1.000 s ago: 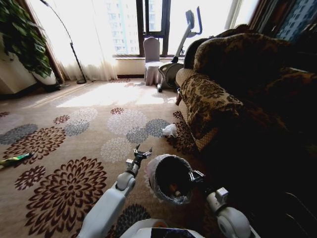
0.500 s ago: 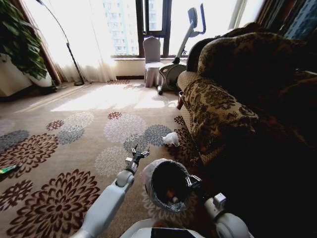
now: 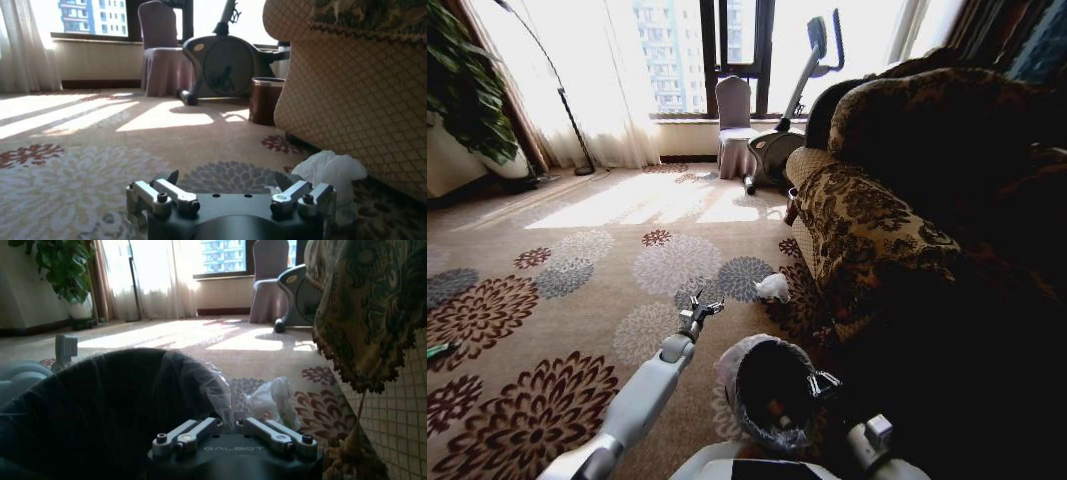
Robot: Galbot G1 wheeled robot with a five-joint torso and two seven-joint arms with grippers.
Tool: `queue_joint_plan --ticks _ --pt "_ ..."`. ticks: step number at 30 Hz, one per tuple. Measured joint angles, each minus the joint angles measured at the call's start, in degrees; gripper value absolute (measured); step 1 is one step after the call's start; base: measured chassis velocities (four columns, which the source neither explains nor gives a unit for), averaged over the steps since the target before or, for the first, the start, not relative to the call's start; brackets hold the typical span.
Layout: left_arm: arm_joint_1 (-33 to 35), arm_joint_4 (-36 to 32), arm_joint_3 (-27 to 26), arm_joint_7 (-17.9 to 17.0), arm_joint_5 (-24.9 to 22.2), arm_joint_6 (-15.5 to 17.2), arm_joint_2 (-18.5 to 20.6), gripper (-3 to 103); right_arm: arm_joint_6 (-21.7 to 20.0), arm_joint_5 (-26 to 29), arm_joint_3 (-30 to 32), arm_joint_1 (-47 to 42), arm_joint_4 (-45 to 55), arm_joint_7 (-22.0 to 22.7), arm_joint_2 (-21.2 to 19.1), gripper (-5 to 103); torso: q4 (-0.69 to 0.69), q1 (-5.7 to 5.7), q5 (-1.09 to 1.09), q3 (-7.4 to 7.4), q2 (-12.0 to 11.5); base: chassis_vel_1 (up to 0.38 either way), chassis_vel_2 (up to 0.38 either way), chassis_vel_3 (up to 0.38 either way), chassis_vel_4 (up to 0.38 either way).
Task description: Pick up the trash from the ground and place it into the trash bin.
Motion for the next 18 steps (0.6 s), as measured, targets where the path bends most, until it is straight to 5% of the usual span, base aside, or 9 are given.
queue_joint_plan --ticks 18 --pt "-1.98 3.43 1.34 1.93 0.97 -0.48 -1.45 98 -0.66 -0.08 0.54 0.66 -0.4 0.13 -0.05 4 0.0 0.0 -0.01 -0.01 0.0 -0.035 -0.033 0.038 0.038"
